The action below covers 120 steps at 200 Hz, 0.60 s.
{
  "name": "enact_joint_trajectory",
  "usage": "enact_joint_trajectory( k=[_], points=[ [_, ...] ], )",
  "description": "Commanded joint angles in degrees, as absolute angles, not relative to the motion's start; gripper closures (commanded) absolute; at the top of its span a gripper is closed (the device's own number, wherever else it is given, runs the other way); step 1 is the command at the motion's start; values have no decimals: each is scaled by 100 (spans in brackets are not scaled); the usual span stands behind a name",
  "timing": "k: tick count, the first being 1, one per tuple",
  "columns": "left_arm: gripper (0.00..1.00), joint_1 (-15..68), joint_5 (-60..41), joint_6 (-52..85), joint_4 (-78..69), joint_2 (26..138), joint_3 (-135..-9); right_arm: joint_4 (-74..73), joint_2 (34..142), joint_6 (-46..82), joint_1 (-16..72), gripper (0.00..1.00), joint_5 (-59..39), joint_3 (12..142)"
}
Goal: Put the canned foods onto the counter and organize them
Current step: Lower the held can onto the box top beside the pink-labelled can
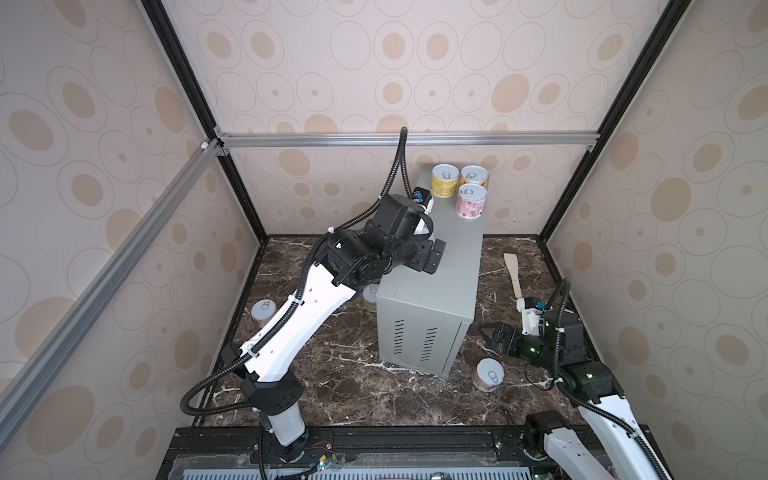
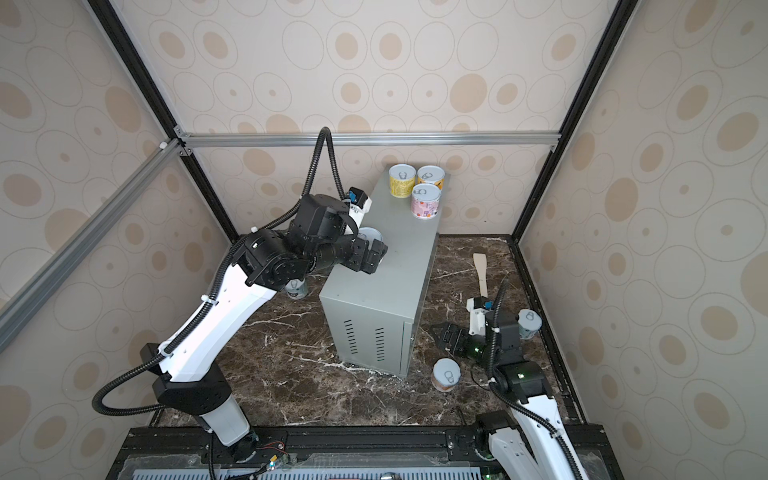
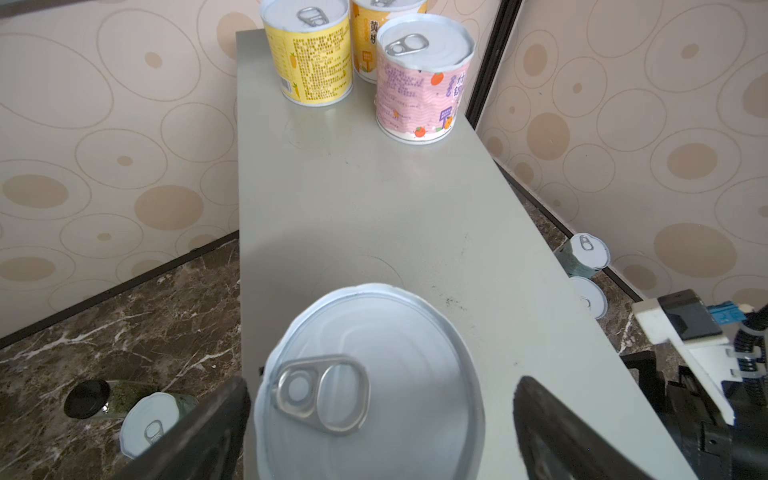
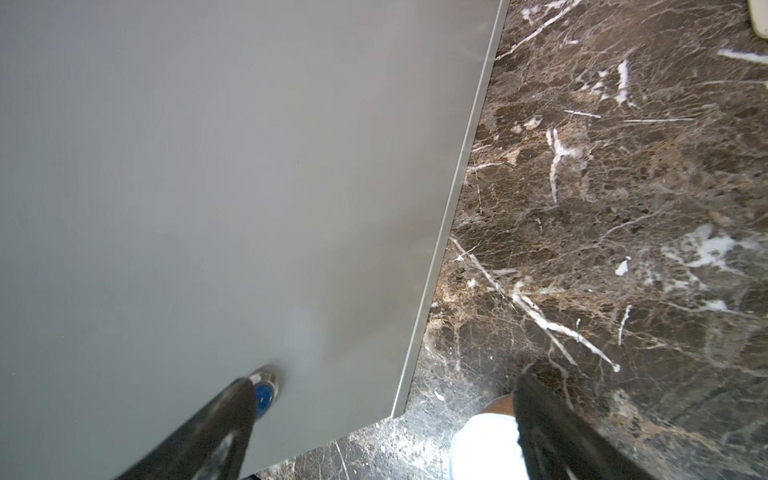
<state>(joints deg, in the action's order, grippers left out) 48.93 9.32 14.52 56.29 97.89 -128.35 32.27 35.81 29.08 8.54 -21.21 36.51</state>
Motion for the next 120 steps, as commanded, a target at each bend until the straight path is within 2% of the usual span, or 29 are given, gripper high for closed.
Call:
enact_joint_trajectory(
  k=[1,61,102,120],
  points=[
    [1,4945,863,1272,5258,9205,-12681,3389,3507,2915,824,1,-2162,3750],
    [2,4950,519,1225,3637,7409,-9941,3669,3288,2990,821,1,-2136,3945],
    [15,4957,698,1335,2826,6719,-8627,3757,3218,3022,819,1,-2136,3950],
    [17,4957,667,1432,2492,6627,-8252,3738,3214,3058,817,1,-2158,3904]
  ],
)
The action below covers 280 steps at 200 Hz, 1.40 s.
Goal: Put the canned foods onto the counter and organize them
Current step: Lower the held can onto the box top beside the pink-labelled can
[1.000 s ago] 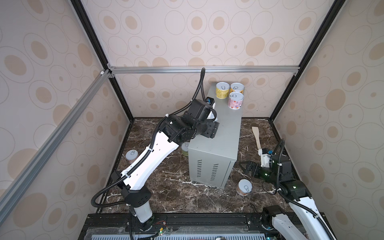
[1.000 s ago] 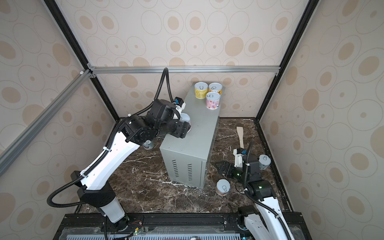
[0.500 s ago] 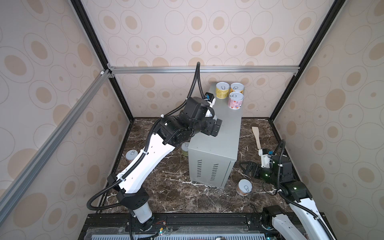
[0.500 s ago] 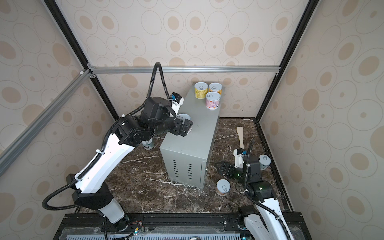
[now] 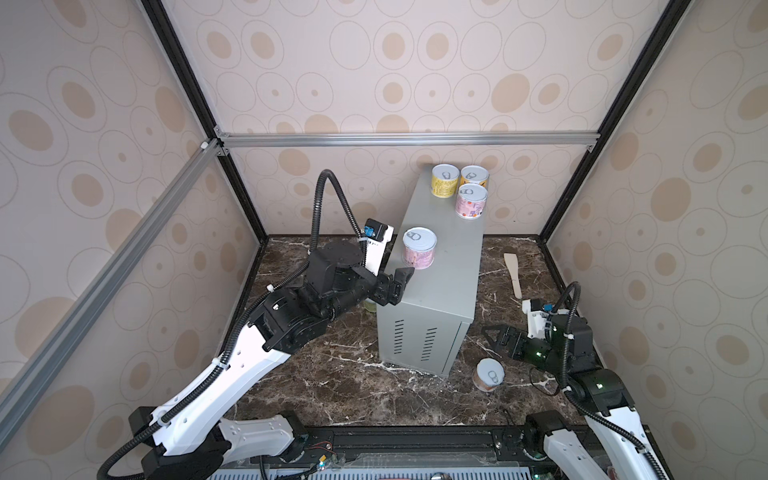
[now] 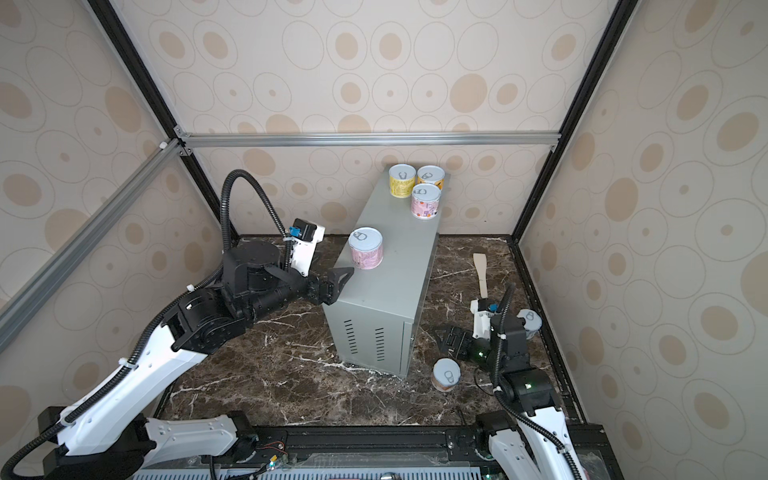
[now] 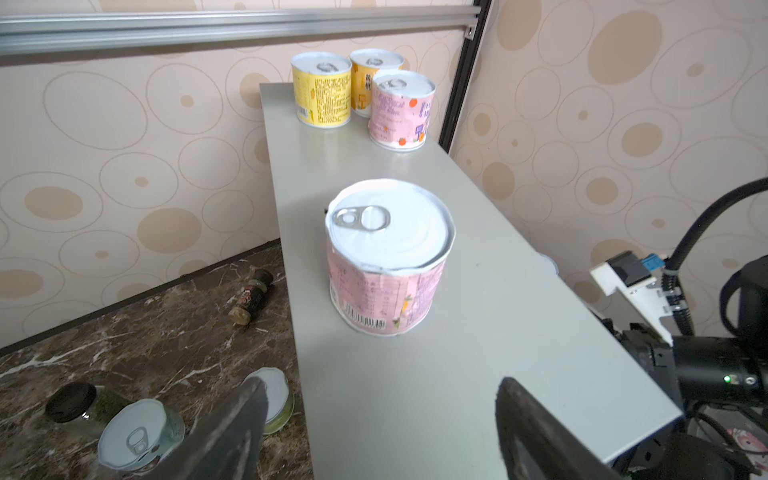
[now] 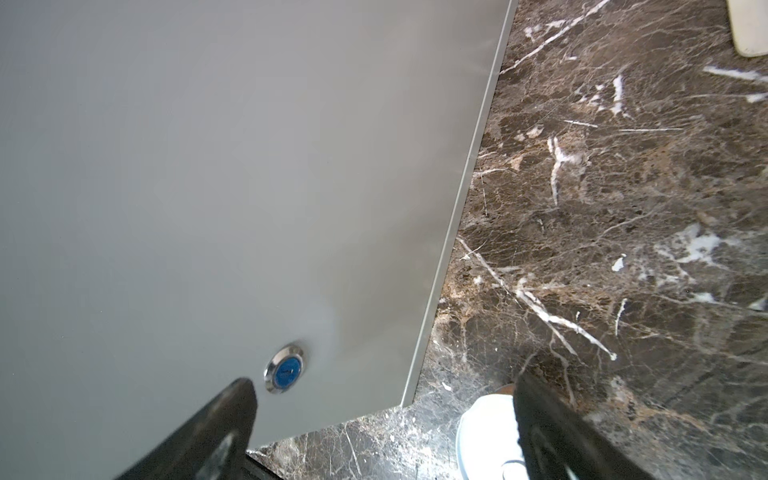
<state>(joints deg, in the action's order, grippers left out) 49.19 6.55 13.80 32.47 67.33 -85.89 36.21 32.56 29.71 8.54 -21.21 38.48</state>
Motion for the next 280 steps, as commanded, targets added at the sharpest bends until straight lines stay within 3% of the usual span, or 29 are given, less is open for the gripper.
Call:
enact_joint_trajectory(
  k=[1,131,196,280],
  points=[
    [17,4957,663,1432,2477,6627,-8235,3737,3211,3058,822,1,-2156,3899],
    [16,4965,969,1797,1569,7678,-8315,3651,3233,2896,818,1,-2102,3741],
    [31,4952,1499,1542,1543,8385,-8927,3556,3289,2743,818,1,-2010,3722],
    [35,4540,1474,1358,1884,9761,-10360,3522,3396,2670,818,1,-1951,3743]
  ],
)
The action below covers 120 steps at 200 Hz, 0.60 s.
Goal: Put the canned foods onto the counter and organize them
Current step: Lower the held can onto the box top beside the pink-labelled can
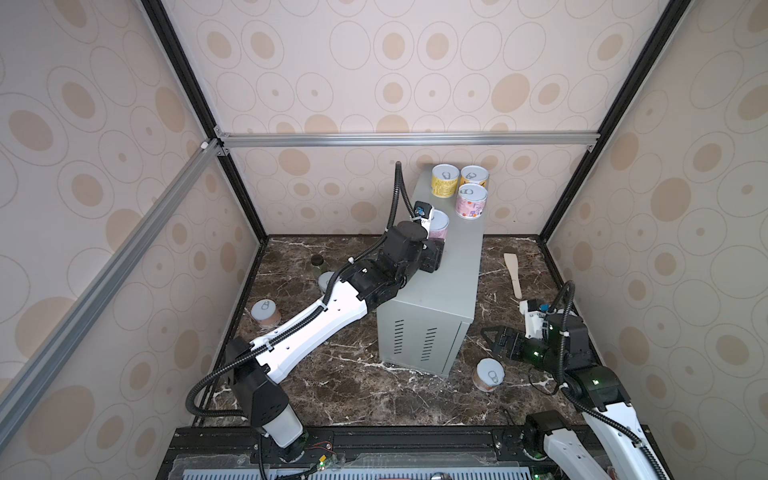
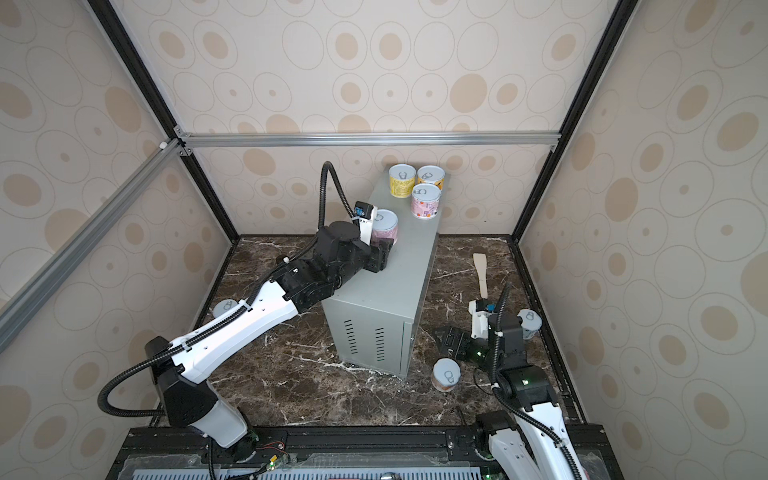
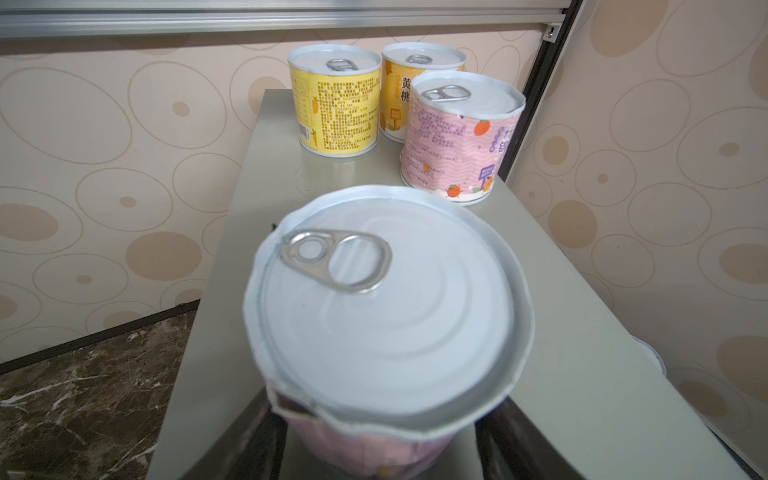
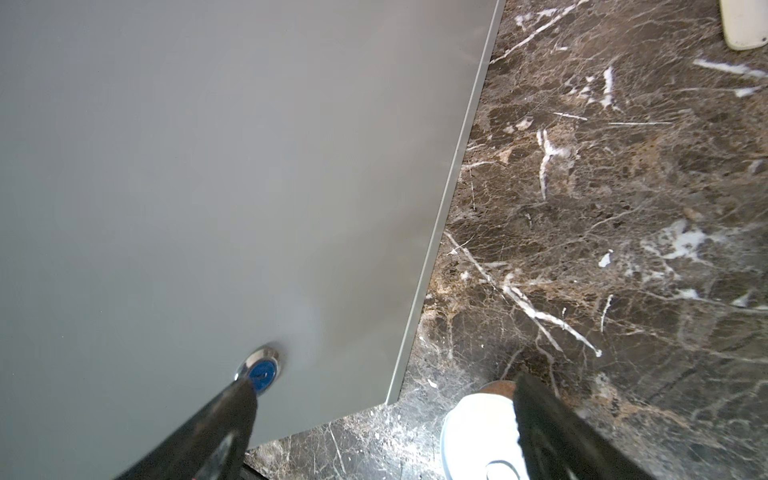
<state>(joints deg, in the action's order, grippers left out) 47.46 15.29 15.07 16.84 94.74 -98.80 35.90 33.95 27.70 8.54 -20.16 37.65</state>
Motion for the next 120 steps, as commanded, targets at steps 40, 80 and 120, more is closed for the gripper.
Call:
enact_joint_trajectory(
  k=[40,80,120],
  points=[
    [36,4270,1206,1296,2296,10621,-11522,3595,3431,2650,817,1,-1951,3772],
    [37,4128,985,1158,2936,11668,-13047,3717,3457,2657,822,1,-1973,3808],
    [38,3957,817,1289,3367,12329,-14013,3787,3528,2672,817,1,-1979,3866]
  ],
)
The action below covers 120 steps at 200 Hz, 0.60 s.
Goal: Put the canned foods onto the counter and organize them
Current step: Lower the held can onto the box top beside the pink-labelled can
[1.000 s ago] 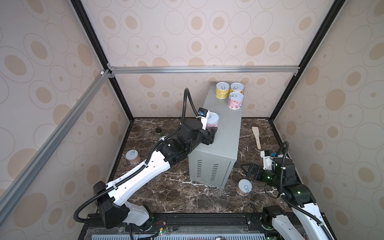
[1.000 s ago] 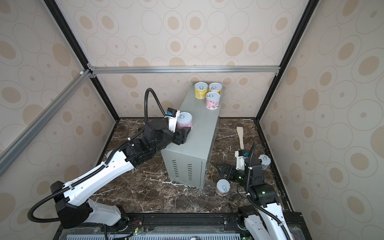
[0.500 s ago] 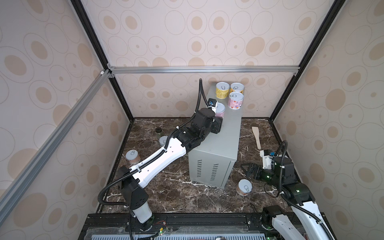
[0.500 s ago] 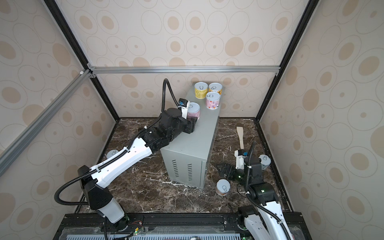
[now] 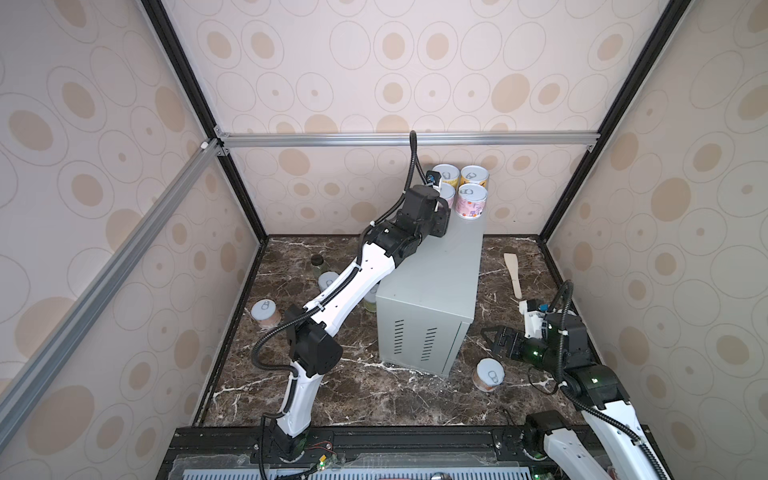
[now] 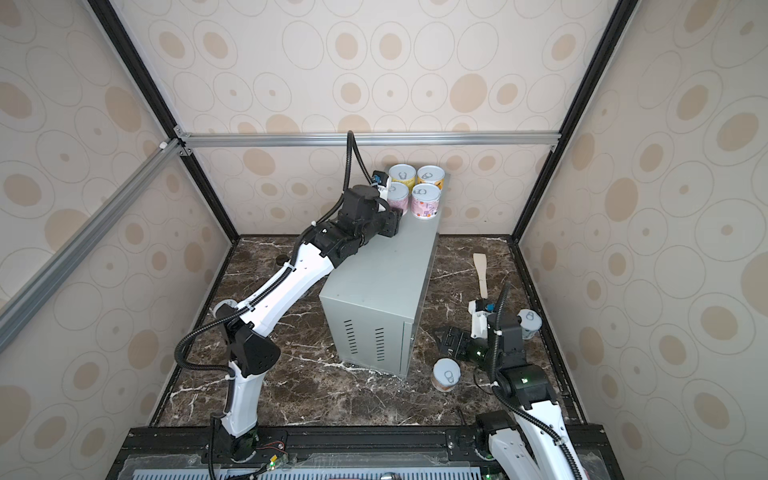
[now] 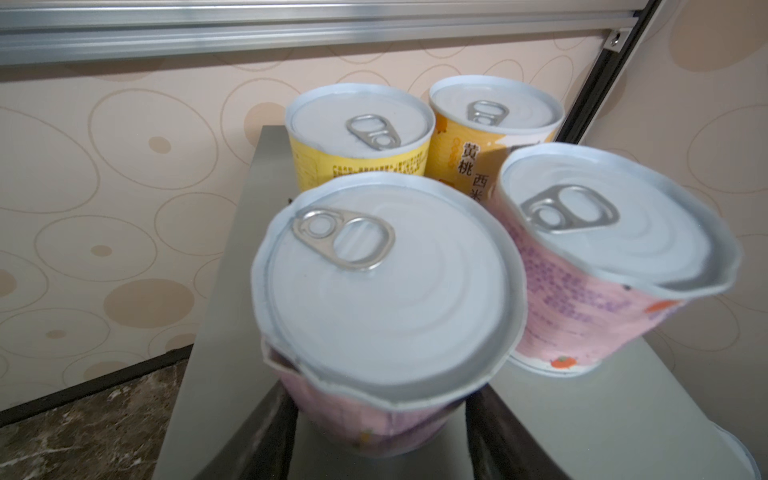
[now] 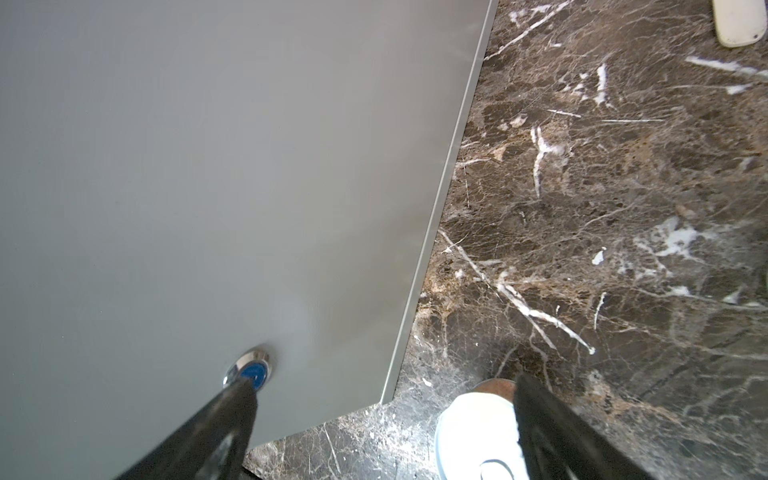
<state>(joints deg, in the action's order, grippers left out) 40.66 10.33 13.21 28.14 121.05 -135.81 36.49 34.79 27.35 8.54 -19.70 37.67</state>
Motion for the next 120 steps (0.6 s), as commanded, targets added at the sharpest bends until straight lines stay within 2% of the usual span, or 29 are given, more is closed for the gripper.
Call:
enact_joint_trajectory(
  k=[1,52,120],
  points=[
    [38,3956,813,1295,3362,12334,-14016,3788,3531,2672,817,1,-1978,3867],
    [38,3856,571,1323,3186,12417,-13986,3841,3708,2656,818,1,-1989,3975],
    [38,3788,-314,1315,3017,12529,-13992,3894,3852,2654,822,1,-1908,3994]
  ],
)
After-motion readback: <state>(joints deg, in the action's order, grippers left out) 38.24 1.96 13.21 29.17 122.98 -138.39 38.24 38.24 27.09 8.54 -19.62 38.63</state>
